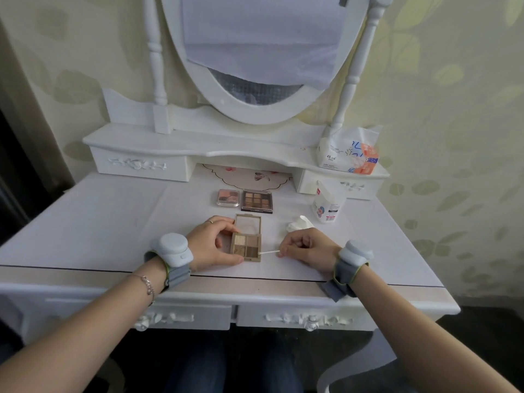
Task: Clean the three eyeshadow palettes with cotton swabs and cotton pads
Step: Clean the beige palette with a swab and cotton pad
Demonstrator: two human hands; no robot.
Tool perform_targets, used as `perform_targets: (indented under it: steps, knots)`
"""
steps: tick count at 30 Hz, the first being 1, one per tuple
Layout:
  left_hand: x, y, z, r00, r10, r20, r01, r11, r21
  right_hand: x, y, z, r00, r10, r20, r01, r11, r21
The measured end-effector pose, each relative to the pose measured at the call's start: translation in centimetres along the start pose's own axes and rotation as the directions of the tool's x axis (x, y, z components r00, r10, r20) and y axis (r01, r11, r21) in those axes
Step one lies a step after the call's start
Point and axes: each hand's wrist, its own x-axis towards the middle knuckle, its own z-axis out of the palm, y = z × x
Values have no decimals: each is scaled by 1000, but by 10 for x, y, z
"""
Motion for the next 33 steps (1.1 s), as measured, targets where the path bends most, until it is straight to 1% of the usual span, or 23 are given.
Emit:
perform_targets:
  steps: [2, 3, 6, 7, 10, 11, 14, 17, 20, 22, 24, 28, 31, 33]
  knots:
    - [0, 0, 0, 1000, 0, -2, 0, 1000, -4, -1, 1, 3, 998, -5, -57, 6, 1000, 14]
    - [0, 0, 0, 1000, -1, -5, 1, 1000, -5, -1, 0, 3, 999, -9, -48, 9, 1000, 5]
    - [0, 1, 0, 1000, -2, -5, 2, 1000, -6, -1, -2, -1, 998, 5, 55, -3, 1000, -21]
    - [0, 1, 0, 1000, -1, -7, 1, 1000, -4, -2, -2, -1, 998, 10, 57, -9, 1000, -13]
    - [-1, 2, -1, 1000, -3, -9, 3, 1000, -3, -4, 0, 2, 1000, -10, -18, 10, 1000, 15]
    - [-2, 2, -1, 1000, -3, -11, 3, 1000, -4, -4, 0, 3, 1000, -17, -20, 17, 1000, 15]
    - [-1, 3, -1, 1000, 0, -13, 0, 1000, -11, -4, -1, 1, 1000, -7, 12, 7, 1000, 13]
    - [-1, 2, -1, 1000, 4, -15, -5, 1000, -9, -5, -3, 1, 1000, -10, 2, 10, 1000, 12]
    - [-2, 1, -1, 1000, 6, -11, -7, 1000, -11, -6, -4, 2, 999, -5, 33, 5, 1000, 14]
    - [-1, 2, -1, 1000, 7, -11, -7, 1000, -11, -6, -3, 2, 1000, -8, -20, 9, 999, 50]
    - [-1, 0, 0, 1000, 7, -16, -7, 1000, -10, -4, -1, 5, 993, -2, -116, 13, 996, 93]
    - [-1, 1, 0, 1000, 19, -14, -19, 999, -31, 2, 0, 12, 971, 30, -238, 25, 973, 227]
    - [-1, 1, 0, 999, 31, -21, -32, 999, -43, 8, -6, 14, 971, 41, -236, 22, 966, 259]
    - [0, -1, 1, 999, 44, -19, -45, 998, -46, 11, -7, 16, 977, 17, -213, 33, 973, 228]
